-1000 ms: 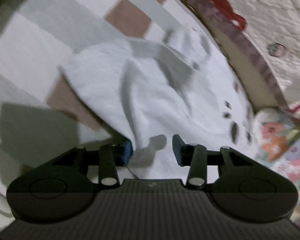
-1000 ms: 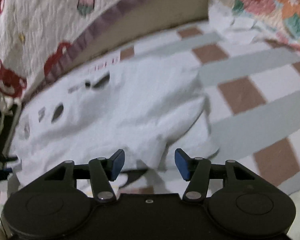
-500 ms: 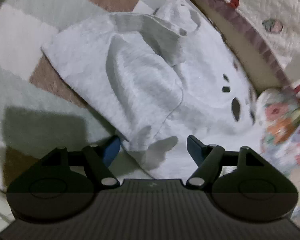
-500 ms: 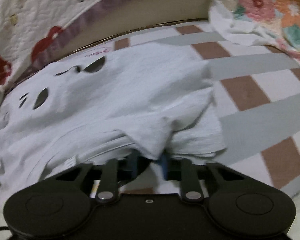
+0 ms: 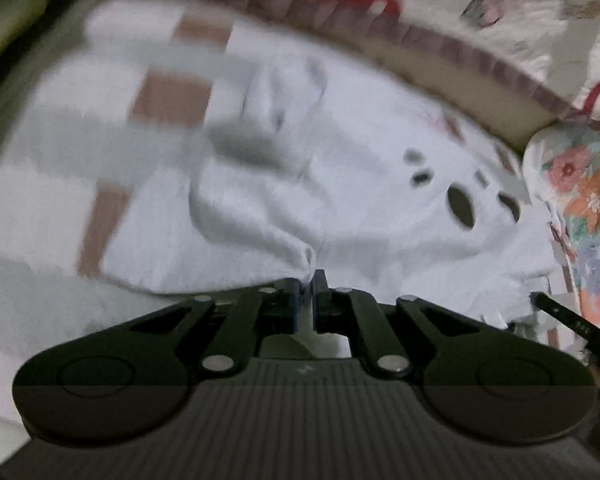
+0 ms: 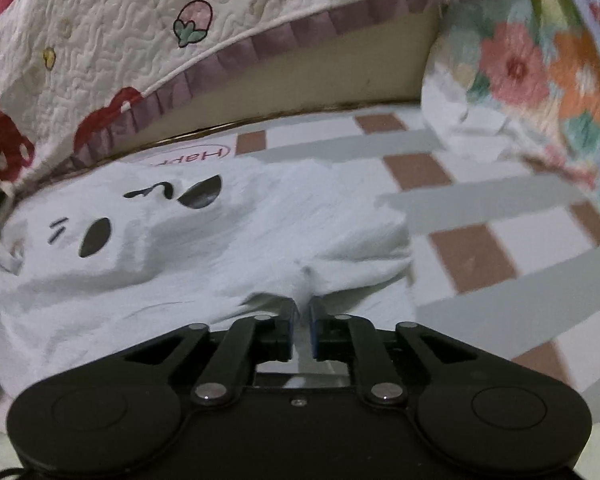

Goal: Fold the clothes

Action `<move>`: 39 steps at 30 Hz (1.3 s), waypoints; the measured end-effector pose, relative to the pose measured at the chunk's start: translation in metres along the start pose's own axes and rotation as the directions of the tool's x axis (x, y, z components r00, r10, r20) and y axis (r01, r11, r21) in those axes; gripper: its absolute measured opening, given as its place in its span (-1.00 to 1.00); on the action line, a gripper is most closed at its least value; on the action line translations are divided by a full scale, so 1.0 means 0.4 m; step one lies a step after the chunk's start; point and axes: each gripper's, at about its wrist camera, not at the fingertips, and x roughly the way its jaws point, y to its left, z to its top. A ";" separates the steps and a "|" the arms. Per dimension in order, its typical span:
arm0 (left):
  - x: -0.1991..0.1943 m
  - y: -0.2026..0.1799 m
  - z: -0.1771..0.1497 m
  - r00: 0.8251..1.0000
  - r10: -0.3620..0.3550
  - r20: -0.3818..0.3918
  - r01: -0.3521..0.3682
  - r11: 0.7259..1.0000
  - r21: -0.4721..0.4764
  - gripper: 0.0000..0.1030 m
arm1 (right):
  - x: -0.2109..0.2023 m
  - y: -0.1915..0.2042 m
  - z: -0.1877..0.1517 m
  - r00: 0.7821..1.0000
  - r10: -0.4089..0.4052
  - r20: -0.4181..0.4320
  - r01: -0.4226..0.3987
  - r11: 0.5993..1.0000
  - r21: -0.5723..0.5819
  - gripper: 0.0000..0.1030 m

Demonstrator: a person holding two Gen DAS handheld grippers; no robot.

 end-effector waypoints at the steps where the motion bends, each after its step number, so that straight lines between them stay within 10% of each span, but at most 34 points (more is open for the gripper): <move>1: 0.016 0.023 -0.002 0.998 -0.035 -0.043 0.033 0.998 -0.051 -0.89 | 0.008 -0.002 -0.002 1.000 -0.001 -0.001 0.001 1.000 0.007 -0.45; 9: 0.051 0.065 -0.016 0.953 -0.258 -0.160 0.229 0.957 -0.179 -0.66 | 0.074 -0.020 -0.017 1.000 -0.012 -0.008 0.012 0.998 0.061 0.10; 12: 0.041 0.026 -0.027 0.970 -0.188 -0.151 0.176 0.980 -0.091 -0.26 | 0.090 -0.010 0.001 1.000 -0.031 -0.005 0.031 0.999 0.037 0.09; 15: 0.042 0.003 -0.034 0.989 -0.038 -0.140 0.039 0.999 0.003 -0.26 | 0.085 0.007 0.030 0.999 -0.049 0.020 0.049 0.999 -0.018 -0.78; 17: 0.040 -0.006 -0.033 0.992 0.056 -0.114 -0.050 0.997 0.057 -0.17 | 0.069 0.017 0.037 0.998 -0.046 0.046 0.048 0.998 -0.035 -0.79; 28: 0.058 -0.004 -0.038 0.988 -0.027 -0.152 0.027 1.000 -0.002 0.21 | -0.022 0.000 0.037 0.994 -0.064 0.093 0.072 0.994 -0.081 -0.80; 31: 0.052 0.035 -0.046 0.988 -0.095 -0.121 0.079 0.989 -0.127 0.16 | -0.032 -0.005 0.024 0.994 -0.068 0.084 0.074 0.995 -0.071 -0.80; 33: 0.059 0.033 -0.053 0.985 -0.133 -0.113 0.117 0.983 -0.139 -0.39 | -0.026 -0.011 0.020 0.995 -0.069 0.077 0.073 0.996 -0.056 -0.79; 36: 0.054 -0.002 -0.046 0.995 -0.082 -0.055 0.078 0.995 -0.061 -0.84 | -0.012 -0.023 0.015 0.995 -0.069 0.069 0.071 0.997 -0.031 -0.78; 39: 0.023 -0.030 -0.038 0.999 -0.032 0.038 0.031 0.999 0.026 -0.86 | 0.002 -0.034 0.010 0.996 -0.069 0.060 0.069 0.998 -0.006 -0.73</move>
